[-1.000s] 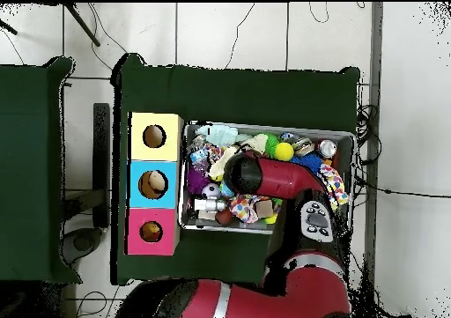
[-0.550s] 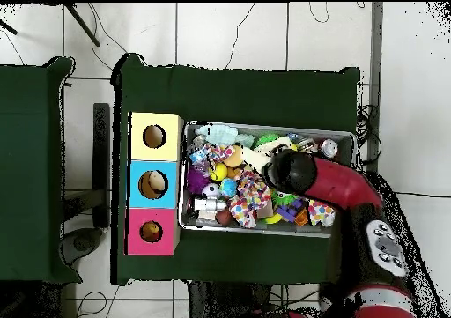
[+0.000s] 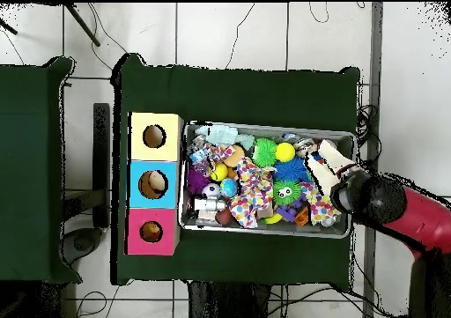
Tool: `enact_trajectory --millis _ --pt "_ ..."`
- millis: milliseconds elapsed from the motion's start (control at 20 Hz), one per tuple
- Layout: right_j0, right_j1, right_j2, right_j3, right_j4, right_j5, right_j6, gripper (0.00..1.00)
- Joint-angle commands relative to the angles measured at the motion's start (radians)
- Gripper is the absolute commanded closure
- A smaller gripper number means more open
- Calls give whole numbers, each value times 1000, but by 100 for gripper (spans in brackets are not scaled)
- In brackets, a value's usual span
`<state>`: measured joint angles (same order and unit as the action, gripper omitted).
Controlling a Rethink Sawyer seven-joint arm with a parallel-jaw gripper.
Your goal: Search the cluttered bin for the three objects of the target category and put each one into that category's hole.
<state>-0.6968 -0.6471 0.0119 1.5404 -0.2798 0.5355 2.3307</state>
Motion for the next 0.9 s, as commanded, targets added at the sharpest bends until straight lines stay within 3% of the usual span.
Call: enact_trajectory --millis 50,350,650,700,900 --pt "26 9 99 151 -154 -143 -156 100" --pt "110 23 30 150 -183 -173 -14 100" --pt "106 31 42 144 -181 -156 -40 100" --pt "101 32 46 144 -179 -151 -50 0" --pt "86 29 61 137 -174 -121 -79 0"
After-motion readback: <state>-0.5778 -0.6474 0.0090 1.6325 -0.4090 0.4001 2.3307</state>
